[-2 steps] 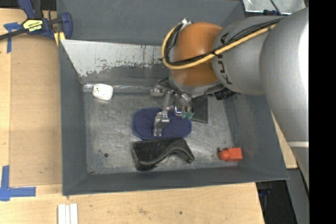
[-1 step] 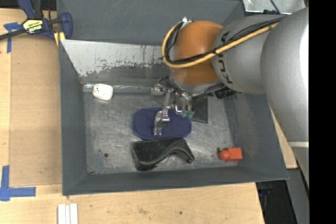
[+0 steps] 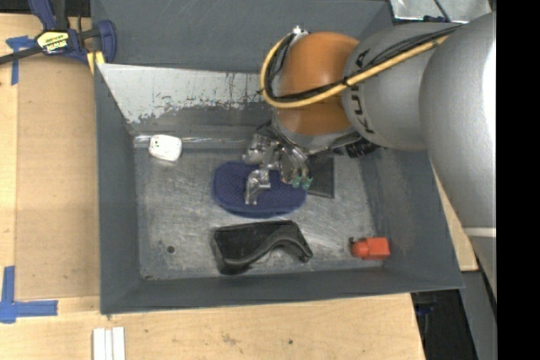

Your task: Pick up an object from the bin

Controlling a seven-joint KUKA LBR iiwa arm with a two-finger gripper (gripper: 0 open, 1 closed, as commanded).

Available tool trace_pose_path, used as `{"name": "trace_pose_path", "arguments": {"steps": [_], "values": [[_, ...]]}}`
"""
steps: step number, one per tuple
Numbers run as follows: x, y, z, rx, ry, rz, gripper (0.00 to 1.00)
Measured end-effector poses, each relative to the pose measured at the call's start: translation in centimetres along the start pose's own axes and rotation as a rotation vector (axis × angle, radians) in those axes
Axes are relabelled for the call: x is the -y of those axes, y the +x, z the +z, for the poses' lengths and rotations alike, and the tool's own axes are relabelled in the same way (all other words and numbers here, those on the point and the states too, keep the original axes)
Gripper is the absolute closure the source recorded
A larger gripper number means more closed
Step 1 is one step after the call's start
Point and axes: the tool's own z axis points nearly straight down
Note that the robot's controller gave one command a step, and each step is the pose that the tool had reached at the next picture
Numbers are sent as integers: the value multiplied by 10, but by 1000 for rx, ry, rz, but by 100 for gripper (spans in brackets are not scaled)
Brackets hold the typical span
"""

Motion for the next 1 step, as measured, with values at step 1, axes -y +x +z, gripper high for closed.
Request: {"name": "trace_pose_path", "arguments": {"steps": [1], "values": [[0,-3,-52,10,1,0,100]]}}
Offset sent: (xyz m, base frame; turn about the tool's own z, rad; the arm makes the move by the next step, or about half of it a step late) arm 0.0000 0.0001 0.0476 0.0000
